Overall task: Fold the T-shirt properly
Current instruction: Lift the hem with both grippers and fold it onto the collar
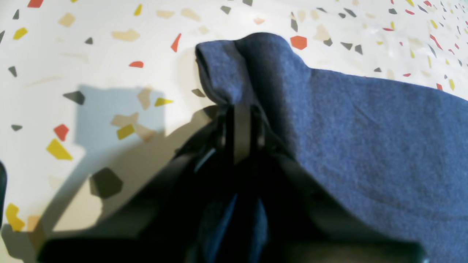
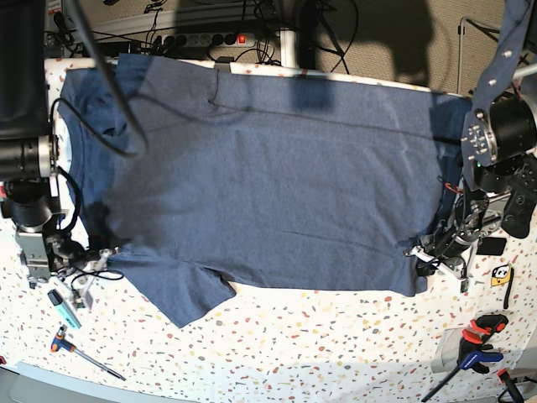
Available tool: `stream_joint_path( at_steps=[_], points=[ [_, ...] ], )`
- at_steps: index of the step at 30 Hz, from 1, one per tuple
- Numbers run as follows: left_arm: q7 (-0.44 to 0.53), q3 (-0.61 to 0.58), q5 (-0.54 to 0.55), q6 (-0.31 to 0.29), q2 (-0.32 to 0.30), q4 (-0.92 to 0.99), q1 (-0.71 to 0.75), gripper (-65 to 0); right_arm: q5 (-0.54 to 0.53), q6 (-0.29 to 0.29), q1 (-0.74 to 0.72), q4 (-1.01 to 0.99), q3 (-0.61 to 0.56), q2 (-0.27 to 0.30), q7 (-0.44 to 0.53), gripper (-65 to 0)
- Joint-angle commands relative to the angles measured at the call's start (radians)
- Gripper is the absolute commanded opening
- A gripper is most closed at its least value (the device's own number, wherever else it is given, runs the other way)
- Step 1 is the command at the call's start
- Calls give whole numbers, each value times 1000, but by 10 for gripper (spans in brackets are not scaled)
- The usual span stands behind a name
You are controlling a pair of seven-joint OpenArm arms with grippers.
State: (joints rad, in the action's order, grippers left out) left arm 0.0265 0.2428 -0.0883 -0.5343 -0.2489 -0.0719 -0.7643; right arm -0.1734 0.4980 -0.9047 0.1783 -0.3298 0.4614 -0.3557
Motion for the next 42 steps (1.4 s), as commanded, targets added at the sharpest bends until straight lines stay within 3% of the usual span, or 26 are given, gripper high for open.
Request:
stream_joint_path(
  at_steps=[1,7,11,12,17,20,22,28,33,37,40,42],
  points=[
    [-74,-2,-35,-4,2,7,0,-650,-14,5,-24,11,2,8,11,-425],
    [-74,-2,-34,-4,2,7,0,-650,-14,3,34,11,2,-16,10,-492],
    [-74,-2,14,-4,2,7,0,-650,-13,3,48,11,2,-14,20,-639],
    [-74,-2,36,-4,2,7,0,-650,-13,3,47,11,2,-12,29,-650],
    [-63,-2,117,-6,2,5,-4,-650,-13,4,40,35,2,-3,48,-650],
    [-65,-2,115,-59,2,-31,-5,-650,-13,42,41,74,2,5,37,-650],
    [-102,-2,116,-84,3,-74,-6,-650,-14,110,42,104,2,10,38,-650],
    [-264,-2,116,-87,15,-236,0,-650,-23,123,64,211,2,34,15,-650],
    [-335,-2,116,-87,38,-344,0,-650,-122,123,168,406,2,97,1,-650],
    [-358,-2,118,-87,48,-402,6,-650,-242,116,300,620,4,192,-27,-650],
    [-372,-2,183,-87,48,-435,27,-650,-324,60,405,774,34,268,-35,-650],
    [-372,-2,237,-87,46,-481,64,-650,-334,55,470,861,84,301,-58,-650]
  ],
)
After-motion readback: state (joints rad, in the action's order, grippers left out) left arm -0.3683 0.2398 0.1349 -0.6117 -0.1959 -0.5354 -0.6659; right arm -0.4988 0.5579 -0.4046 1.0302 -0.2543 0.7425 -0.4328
